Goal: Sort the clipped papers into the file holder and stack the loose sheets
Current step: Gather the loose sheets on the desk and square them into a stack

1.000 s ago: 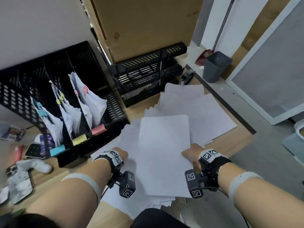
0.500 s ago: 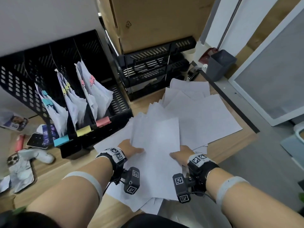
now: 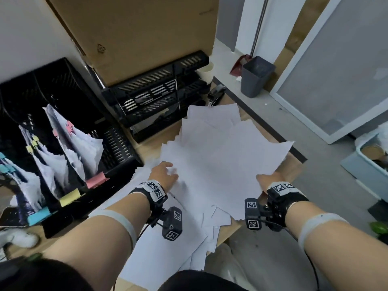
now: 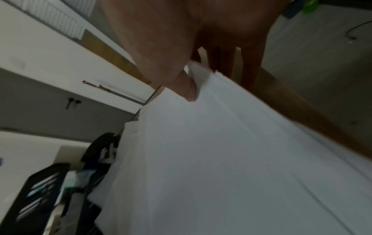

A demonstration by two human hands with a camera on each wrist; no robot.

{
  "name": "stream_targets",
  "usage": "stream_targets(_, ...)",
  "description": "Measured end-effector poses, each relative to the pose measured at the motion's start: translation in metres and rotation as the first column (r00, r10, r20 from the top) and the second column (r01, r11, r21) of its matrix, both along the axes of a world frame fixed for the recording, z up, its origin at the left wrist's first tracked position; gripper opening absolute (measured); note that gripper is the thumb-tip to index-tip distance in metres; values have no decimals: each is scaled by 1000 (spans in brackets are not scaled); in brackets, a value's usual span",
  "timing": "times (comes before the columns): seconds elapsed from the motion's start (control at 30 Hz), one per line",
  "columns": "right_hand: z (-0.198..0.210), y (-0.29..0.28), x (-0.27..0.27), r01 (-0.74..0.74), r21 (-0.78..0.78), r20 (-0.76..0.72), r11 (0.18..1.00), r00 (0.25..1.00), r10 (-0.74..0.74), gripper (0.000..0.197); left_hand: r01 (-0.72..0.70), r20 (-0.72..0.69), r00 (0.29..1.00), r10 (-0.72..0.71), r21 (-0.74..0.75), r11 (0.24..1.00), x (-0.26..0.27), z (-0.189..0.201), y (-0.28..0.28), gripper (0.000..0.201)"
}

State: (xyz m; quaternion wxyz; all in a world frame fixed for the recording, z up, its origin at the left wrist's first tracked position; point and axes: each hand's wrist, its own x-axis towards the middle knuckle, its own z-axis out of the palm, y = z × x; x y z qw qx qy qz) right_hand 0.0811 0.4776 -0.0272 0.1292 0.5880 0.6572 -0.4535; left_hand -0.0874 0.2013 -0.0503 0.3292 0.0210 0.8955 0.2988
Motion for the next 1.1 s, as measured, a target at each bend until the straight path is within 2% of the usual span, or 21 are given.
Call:
stream_targets(0.1,-7,12,-2,-5,-45,-4,999,1000,4,17,18,30,999,-15,-107,994,-2,-8,13,55)
stream_targets(0.23,-12,17,-8,-16,-36,-100,999,995,12,8,-26,-13,1000,25,-166,986,-5,-11,24,46)
stream_targets(0.47,-24,9,-21,-24,-5,-227,1000,974,22,38,-117,4,993,119,-144,983,-12,-10,30,45)
stream_targets(0.57,-28,-1,-30,-85,-34,-247,996,966,74,51,-163,5,986,165,-140,977,-16,-9,33,52)
stream_targets(0.7,-26,-8,-39,-210,-36,-258,977,946,194,59,-189,46,980,193,-84,978,-23,-9,36,62)
stream_targets(0.8,-28,-9,-39,-282,-29,-204,959,941,271,60,-108,77,990,116,-96,990,-24,-10,40,60)
stream_targets(0.93,-33,-15,-40,-262,-12,-135,965,957,258,60,114,76,992,-104,-148,982,-16,-9,51,72)
stream_targets(1.03,-32,-20,-39,-190,-26,-138,982,973,184,50,246,55,969,-242,-84,966,-8,-7,59,46)
stream_targets(1.1,-29,-20,-37,-130,-26,-172,991,977,124,52,254,26,967,-254,9,967,-4,-2,60,36)
